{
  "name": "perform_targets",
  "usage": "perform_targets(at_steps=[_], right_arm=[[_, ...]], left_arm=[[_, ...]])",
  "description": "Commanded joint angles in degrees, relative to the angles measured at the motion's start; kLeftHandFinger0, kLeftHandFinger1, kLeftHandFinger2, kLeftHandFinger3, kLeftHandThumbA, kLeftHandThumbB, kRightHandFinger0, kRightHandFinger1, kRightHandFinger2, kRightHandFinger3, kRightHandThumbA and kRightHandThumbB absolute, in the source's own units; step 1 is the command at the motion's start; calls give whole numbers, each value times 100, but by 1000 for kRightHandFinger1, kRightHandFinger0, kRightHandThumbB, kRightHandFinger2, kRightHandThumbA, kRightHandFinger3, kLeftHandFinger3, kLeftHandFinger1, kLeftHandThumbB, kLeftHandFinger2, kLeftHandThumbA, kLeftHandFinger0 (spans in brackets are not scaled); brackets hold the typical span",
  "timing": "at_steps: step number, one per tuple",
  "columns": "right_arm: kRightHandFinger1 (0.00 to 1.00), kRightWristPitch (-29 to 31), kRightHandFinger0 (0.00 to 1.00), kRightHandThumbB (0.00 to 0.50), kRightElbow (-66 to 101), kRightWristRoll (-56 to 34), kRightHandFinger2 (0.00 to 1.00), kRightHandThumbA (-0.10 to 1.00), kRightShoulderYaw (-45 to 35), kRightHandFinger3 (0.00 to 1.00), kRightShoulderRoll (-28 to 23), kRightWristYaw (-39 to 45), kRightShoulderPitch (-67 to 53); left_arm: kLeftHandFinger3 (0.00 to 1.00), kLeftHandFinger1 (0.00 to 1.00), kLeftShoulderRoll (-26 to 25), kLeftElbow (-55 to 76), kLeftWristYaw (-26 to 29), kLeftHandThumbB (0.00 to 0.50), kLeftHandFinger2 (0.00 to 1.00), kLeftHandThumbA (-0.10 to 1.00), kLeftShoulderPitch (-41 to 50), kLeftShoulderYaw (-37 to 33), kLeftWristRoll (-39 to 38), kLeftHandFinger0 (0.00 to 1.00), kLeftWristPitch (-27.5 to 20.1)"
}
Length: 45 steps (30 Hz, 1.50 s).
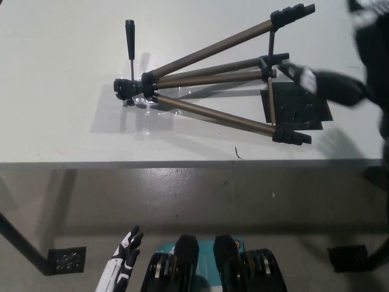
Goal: A tripod lies near the right hand side of the table and the robot grab a leg of the tripod using its right hand and put it up right.
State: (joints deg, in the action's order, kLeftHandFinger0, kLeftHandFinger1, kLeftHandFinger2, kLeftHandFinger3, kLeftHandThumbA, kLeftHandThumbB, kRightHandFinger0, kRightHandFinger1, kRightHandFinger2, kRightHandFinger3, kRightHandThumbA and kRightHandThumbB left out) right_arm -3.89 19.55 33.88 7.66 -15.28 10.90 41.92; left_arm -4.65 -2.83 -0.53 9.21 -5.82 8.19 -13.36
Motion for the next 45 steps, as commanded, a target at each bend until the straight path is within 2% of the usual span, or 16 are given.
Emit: perform_targets(at_steps=[1, 4, 7, 9, 12, 15, 18, 30, 33, 37, 40, 41, 42, 43, 44, 45], right_arm=[[1000, -793, 1000, 470, -686, 1153, 1000, 1000, 528, 1000, -229, 938, 1065], [1000, -794, 1000, 473, -1235, 1329, 1000, 1000, 833, 1000, -266, 1010, 1485], [1000, -826, 1000, 498, -2014, 1428, 1000, 1000, 1180, 1000, -229, 1103, 1988], [1000, -796, 1000, 500, -2493, 1474, 1000, 1000, 1370, 1000, -196, 1090, 2226], [1000, -822, 1000, 499, -3281, 1414, 1000, 1000, 1610, 1000, -107, 1219, 2574], [1000, -926, 1000, 500, -4052, 1479, 1000, 988, 1877, 1000, -14, 1323, 2880], [1000, -863, 1000, 476, -4819, 1423, 1000, 930, 2017, 1000, 88, 1246, 3101], [1000, -534, 1000, 500, -7002, 1297, 1000, 953, 2367, 1000, 423, 754, 3741], [1000, -492, 1000, 500, -7369, 1249, 1000, 944, 2354, 1000, 504, 650, 3821], [1000, -352, 1000, 500, -7873, 1314, 1000, 964, 2450, 1000, 593, 395, 3951], [1000, -276, 1000, 500, -8424, 1515, 1000, 955, 2698, 1000, 697, -124, 4068], [1000, -179, 1000, 425, -8515, 1518, 1000, 817, 2702, 1000, 711, -546, 4042], [874, -110, 884, 372, -8606, 1491, 956, 628, 2676, 1000, 738, -977, 4019], [746, -88, 674, 377, -8639, 1471, 884, 557, 2668, 1000, 738, -1102, 4014], [55, 145, 41, 328, -8764, 1711, 143, -53, 2829, 547, 727, -2228, 3933], [2, 244, 2, 275, -8812, 1757, 16, -98, 2848, 293, 716, -2681, 3907]], left_arm=[[1000, 1000, -25, 162, 12, 370, 1000, 1000, 104, -17, 51, 1000, -357], [1000, 1000, -37, 142, 0, 357, 1000, 1000, 114, -23, 36, 1000, -399], [1000, 1000, -79, 63, -8, 295, 1000, 1000, 107, -37, 51, 1000, -547], [1000, 1000, -80, 94, -1, 285, 1000, 1000, 120, -37, 70, 1000, -511], [1000, 1000, -108, 28, 31, 310, 1000, 1000, 114, -53, 181, 1000, -625], [1000, 1000, -58, 52, 37, 338, 1000, 1000, 160, -36, 121, 1000, -523], [1000, 1000, -23, 60, 60, 371, 1000, 1000, 175, -25, 119, 1000, -491], [1000, 1000, -41, 85, -9, 374, 1000, 1000, 221, -59, 76, 1000, -500], [1000, 1000, -41, 45, -21, 388, 1000, 1000, 219, -69, 58, 1000, -524], [1000, 1000, -47, 83, -42, 379, 1000, 1000, 230, -85, 60, 1000, -503], [1000, 1000, -43, 102, -42, 382, 1000, 1000, 262, -110, 91, 1000, -507], [1000, 1000, -46, 103, -51, 382, 1000, 1000, 269, -119, 82, 1000, -517], [1000, 1000, -50, 113, -62, 383, 1000, 1000, 277, -126, 70, 1000, -511], [1000, 1000, -46, 120, -64, 383, 1000, 1000, 280, -135, 76, 1000, -503], [1000, 1000, -53, 155, -69, 383, 1000, 1000, 291, -139, 87, 1000, -480], [1000, 1000, -54, 200, -88, 382, 1000, 1000, 290, -147, 76, 1000, -439]])
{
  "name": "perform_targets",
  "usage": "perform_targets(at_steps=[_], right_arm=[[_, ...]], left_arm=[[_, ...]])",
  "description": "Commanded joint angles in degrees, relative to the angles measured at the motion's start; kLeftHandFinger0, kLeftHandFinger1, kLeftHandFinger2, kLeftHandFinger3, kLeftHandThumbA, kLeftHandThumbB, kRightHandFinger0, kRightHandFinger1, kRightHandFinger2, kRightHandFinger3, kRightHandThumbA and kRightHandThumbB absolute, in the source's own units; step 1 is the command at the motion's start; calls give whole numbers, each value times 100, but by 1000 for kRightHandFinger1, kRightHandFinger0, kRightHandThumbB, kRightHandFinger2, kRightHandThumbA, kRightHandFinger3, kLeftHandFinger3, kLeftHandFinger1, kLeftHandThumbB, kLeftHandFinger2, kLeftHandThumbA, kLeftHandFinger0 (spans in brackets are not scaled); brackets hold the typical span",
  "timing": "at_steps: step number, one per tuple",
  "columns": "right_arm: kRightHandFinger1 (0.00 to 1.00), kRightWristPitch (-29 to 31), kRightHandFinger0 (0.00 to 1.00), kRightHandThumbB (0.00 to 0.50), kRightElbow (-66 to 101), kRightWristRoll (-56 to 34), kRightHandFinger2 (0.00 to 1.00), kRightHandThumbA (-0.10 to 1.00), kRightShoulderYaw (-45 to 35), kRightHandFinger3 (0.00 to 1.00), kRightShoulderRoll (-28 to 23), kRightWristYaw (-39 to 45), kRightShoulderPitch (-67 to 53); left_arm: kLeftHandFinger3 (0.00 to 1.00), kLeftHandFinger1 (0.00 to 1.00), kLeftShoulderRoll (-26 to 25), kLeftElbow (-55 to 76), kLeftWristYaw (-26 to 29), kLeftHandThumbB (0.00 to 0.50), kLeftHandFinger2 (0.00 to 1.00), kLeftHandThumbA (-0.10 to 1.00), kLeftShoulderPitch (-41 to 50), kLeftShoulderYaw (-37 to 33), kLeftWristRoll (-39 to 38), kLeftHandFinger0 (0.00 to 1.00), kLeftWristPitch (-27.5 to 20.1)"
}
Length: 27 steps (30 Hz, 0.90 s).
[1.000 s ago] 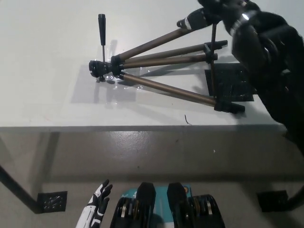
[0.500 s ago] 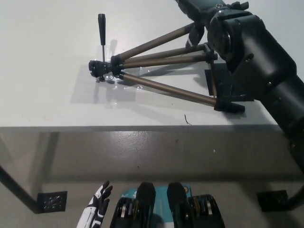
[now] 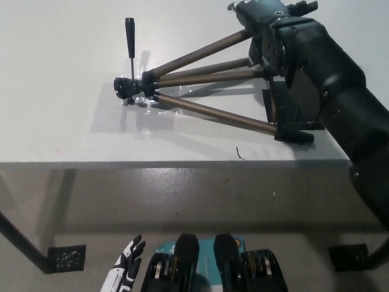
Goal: A tripod lies near the right hand side of the table and the robot grab a leg of the tripod using its right hand and put it up right.
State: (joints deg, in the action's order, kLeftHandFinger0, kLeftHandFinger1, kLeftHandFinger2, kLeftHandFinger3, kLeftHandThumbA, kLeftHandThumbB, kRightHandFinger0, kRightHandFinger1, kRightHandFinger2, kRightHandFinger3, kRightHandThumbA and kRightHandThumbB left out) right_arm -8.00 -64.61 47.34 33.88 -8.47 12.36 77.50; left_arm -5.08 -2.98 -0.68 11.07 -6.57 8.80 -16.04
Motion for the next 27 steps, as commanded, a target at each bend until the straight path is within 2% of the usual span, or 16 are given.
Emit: perform_targets(at_steps=[1, 3, 4, 5, 8, 10, 11, 13, 14, 16, 18, 19, 20, 21, 22, 27], right_arm=[[0, 678, 0, 257, -421, 396, 76, -100, 217, 243, 30, -2952, 357], [8, 844, 0, 249, -396, 273, 386, -100, 92, 171, 26, -3175, 326], [16, 869, 0, 255, -405, 258, 451, -100, 76, 193, 25, -3234, 325], [22, 932, 0, 260, -398, 201, 490, -100, 9, 210, 16, -3328, 308], [48, 1020, 0, 270, -399, 222, 525, -100, 9, 137, -21, -3536, 288], [22, 1033, 0, 276, -414, 230, 480, -100, -1, 128, -30, -3612, 266], [23, 1048, 0, 285, -411, 205, 481, -100, -27, 188, -32, -3636, 267], [0, 1121, 0, 308, -389, 139, 323, -100, -113, 272, -48, -3789, 233], [0, 1179, 0, 283, -376, 80, 230, -100, -178, 243, -49, -3835, 212], [0, 1353, 0, 161, -359, -167, 151, -100, -429, 63, -42, -3983, 162], [0, 1471, 0, 130, -369, -459, 222, -100, -734, 57, 0, -4115, 138], [18, 1519, 0, 99, -316, -658, 372, -100, -932, 165, 14, -4021, 122], [52, 1531, 0, 90, -255, -822, 461, -100, -1113, 223, 25, -3927, 116], [113, 1513, 0, 66, -206, -992, 591, -100, -1336, 445, 51, -3861, 136], [155, 1515, 0, 64, -170, -1130, 651, -100, -1520, 580, 75, -3841, 161], [150, 1648, 0, 39, -86, -1620, 646, -100, -2462, 618, 228, -3792, 256]], left_arm=[[1000, 1000, -10, 242, -87, 381, 1000, 1000, 89, -74, -1, 1000, -134], [1000, 1000, -28, 259, -137, 378, 1000, 1000, 73, -82, -61, 1000, -110], [1000, 1000, -36, 240, -138, 368, 1000, 1000, 60, -86, -52, 1000, -145], [1000, 1000, -51, 200, -151, 366, 1000, 1000, 39, -106, -43, 1000, -223], [1000, 1000, -60, 197, -152, 357, 1000, 1000, 40, -124, 5, 1000, -225], [1000, 1000, -74, 163, -130, 350, 1000, 1000, 48, -144, 89, 1000, -279], [1000, 1000, -69, 158, -128, 344, 1000, 1000, 49, -140, 72, 1000, -276], [1000, 1000, -69, 137, -144, 339, 1000, 1000, 52, -148, 41, 1000, -285], [1000, 1000, -68, 131, -148, 333, 1000, 1000, 60, -153, 33, 1000, -292], [1000, 1000, -76, 121, -154, 330, 1000, 1000, 68, -164, 37, 1000, -312], [1000, 1000, -76, 129, -153, 335, 1000, 1000, 60, -172, 51, 1000, -284], [1000, 1000, -75, 149, -144, 339, 1000, 1000, 70, -175, 79, 1000, -261], [1000, 1000, -80, 155, -154, 339, 1000, 1000, 78, -180, 75, 1000, -245], [1000, 1000, -83, 145, -165, 337, 1000, 1000, 78, -180, 50, 1000, -248], [1000, 1000, -90, 160, -181, 335, 1000, 1000, 83, -186, 35, 1000, -226], [1000, 1000, -95, 229, -198, 324, 1000, 1000, 137, -215, 58, 1000, -127]])
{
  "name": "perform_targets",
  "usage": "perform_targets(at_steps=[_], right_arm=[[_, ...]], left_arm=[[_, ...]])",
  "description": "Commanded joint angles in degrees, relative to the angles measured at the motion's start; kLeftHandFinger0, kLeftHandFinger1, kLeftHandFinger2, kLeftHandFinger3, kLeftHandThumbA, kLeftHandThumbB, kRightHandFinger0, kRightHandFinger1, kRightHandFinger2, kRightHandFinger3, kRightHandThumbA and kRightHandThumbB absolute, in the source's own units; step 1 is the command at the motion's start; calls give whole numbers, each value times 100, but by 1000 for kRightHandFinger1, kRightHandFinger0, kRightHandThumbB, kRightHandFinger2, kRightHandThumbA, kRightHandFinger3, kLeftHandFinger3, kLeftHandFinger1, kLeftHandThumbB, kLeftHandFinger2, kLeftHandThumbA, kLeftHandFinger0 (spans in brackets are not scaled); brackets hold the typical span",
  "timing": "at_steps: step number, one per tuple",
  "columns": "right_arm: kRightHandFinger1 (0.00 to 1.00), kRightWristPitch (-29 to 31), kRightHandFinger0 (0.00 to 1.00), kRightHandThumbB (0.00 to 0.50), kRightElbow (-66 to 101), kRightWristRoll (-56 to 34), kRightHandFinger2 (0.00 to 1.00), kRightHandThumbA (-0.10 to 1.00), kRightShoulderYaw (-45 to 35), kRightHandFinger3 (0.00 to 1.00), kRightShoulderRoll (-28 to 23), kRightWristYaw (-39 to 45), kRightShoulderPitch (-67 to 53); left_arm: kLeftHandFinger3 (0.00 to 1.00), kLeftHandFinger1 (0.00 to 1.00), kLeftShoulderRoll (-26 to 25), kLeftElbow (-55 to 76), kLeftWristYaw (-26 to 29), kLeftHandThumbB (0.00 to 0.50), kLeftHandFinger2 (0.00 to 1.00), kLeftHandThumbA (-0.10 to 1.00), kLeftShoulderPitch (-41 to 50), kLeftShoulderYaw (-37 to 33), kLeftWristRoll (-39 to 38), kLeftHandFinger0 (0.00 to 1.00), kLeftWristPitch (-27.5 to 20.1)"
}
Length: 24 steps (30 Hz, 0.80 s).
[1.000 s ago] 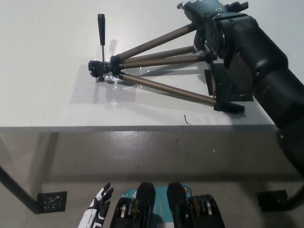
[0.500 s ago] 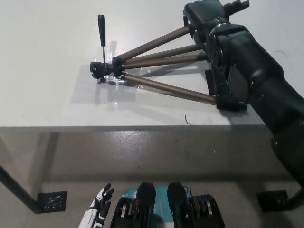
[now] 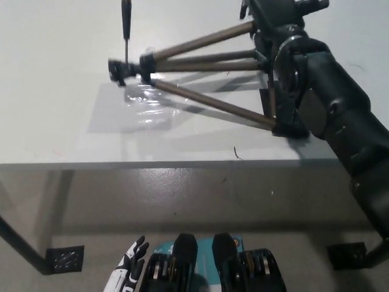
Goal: A tripod lies near the right hand side of the table and the robot grab a leg of the tripod using its right hand and put it up right.
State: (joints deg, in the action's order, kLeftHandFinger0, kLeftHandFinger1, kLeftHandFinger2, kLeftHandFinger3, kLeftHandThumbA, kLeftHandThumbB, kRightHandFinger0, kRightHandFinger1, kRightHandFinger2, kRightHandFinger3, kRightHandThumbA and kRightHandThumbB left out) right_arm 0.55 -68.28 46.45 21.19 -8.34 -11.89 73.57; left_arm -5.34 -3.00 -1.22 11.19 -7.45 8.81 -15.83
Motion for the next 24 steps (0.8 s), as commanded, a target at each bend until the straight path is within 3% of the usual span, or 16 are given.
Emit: perform_targets(at_steps=[1, 2, 6, 8, 13, 17, 18, 21, 24], right_arm=[[138, 727, 0, 41, 321, -1651, 603, -100, -1409, 602, 261, -1337, 694], [133, 695, 0, 31, 338, -1712, 595, -100, -1558, 597, 284, -1286, 727], [4, 446, 0, 70, 480, -1960, 433, -100, -2175, 529, 380, -1263, 893], [0, 366, 0, 89, 455, -2092, 420, -100, -2476, 540, 419, -1312, 1017], [0, 479, 0, 76, 594, -2533, 386, -100, -3159, 473, 514, -1246, 1085], [0, 364, 0, 67, 866, -2832, 267, -100, -3687, 385, 739, -1355, 834], [0, 352, 0, 66, 877, -2815, 268, -100, -3709, 386, 756, -1383, 801], [0, 754, 0, 39, 869, -3081, 416, -100, -3986, 532, 875, -1257, 532], [4, 842, 0, 36, 774, -3197, 433, -100, -4129, 568, 974, -1246, 376]], left_arm=[[1000, 1000, -76, 256, -126, 321, 1000, 1000, 151, -135, 135, 1000, -122], [1000, 1000, -70, 259, -112, 315, 1000, 1000, 154, -132, 161, 1000, -119], [1000, 1000, -67, 258, -143, 291, 1000, 1000, 171, -156, 96, 1000, -150], [1000, 1000, -51, 222, -113, 297, 1000, 1000, 156, -148, 89, 1000, -186], [1000, 1000, -85, 182, -124, 322, 1000, 1000, 122, -161, 82, 1000, -178], [1000, 1000, -69, 180, -124, 320, 1000, 1000, 166, -200, 86, 1000, -153], [1000, 1000, -70, 171, -119, 321, 1000, 1000, 176, -206, 98, 1000, -158], [1000, 1000, -91, 188, -103, 325, 1000, 1000, 191, -237, 179, 1000, -144], [1000, 1000, -76, 190, -102, 327, 1000, 1000, 171, -212, 99, 1000, -114]])
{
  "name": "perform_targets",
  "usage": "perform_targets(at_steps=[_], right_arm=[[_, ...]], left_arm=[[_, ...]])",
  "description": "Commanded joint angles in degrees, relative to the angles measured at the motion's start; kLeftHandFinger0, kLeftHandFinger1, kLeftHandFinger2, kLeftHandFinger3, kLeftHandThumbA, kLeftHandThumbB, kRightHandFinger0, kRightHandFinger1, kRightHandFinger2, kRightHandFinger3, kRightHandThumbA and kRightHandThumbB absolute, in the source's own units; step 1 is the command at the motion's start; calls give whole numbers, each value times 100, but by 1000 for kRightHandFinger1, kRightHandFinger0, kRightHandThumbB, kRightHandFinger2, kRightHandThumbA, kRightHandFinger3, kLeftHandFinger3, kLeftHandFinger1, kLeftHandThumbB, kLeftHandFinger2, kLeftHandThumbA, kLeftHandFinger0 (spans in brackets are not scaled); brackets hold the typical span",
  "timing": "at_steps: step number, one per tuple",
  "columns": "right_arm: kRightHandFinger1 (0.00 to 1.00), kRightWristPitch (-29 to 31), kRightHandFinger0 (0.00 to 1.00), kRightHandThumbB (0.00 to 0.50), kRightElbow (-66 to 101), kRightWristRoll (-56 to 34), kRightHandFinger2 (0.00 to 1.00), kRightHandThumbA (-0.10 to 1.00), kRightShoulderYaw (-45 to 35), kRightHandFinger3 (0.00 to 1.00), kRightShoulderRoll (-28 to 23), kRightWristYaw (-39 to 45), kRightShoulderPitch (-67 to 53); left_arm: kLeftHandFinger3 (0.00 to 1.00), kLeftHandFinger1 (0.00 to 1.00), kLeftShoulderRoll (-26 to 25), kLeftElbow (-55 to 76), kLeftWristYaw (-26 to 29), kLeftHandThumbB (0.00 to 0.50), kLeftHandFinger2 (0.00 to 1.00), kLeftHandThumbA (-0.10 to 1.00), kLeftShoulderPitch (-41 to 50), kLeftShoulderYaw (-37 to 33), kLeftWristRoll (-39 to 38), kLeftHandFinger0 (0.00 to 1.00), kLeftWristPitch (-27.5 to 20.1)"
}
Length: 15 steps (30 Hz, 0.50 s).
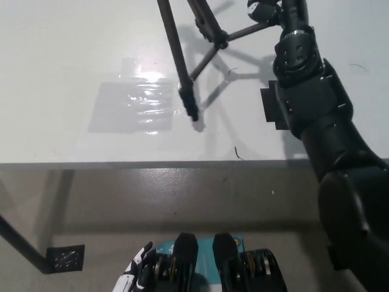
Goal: A tripod lies near the right hand side of the table and the robot grab a leg of the tripod using its right hand and put it up right.
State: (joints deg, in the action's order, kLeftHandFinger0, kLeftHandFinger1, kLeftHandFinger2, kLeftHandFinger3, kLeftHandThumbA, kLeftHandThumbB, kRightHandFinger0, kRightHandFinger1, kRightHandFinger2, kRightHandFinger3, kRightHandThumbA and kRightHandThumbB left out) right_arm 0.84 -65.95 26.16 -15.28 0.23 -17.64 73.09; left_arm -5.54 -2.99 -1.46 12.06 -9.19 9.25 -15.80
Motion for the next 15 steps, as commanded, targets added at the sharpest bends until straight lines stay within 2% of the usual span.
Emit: perform_targets(at_steps=[1, 5, 8, 10, 12, 15], right_arm=[[4, 809, 0, 37, 515, -1164, 435, -100, -497, 571, 162, -738, 374], [42, 1000, 0, 47, 384, -1254, 501, -100, -545, 591, 320, -822, 116], [87, 1197, 0, 88, 23, -1258, 538, -100, -493, 629, 458, -1122, -162], [102, 1353, 0, 84, -108, -1366, 522, -100, -462, 568, 512, -1111, -320], [140, 1660, 0, 98, -337, -1424, 536, -100, -404, 346, 535, -1035, -550], [112, 1690, 0, 115, -512, -1326, 490, -100, -223, 300, 553, -1186, -741]], left_arm=[[1000, 1000, -42, 165, -70, 326, 1000, 1000, 64, -34, 40, 1000, -140], [1000, 1000, 2, 113, -40, 313, 1000, 1000, 61, -34, 16, 1000, -222], [1000, 1000, 4, 75, -11, 321, 1000, 1000, 69, -33, 51, 1000, -281], [1000, 1000, -9, 48, -5, 328, 1000, 1000, 80, -30, 59, 1000, -329], [1000, 1000, -3, 47, 0, 333, 1000, 1000, 70, -14, 44, 1000, -306], [1000, 1000, -7, 88, -15, 326, 1000, 1000, 56, 1, 8, 1000, -275]])
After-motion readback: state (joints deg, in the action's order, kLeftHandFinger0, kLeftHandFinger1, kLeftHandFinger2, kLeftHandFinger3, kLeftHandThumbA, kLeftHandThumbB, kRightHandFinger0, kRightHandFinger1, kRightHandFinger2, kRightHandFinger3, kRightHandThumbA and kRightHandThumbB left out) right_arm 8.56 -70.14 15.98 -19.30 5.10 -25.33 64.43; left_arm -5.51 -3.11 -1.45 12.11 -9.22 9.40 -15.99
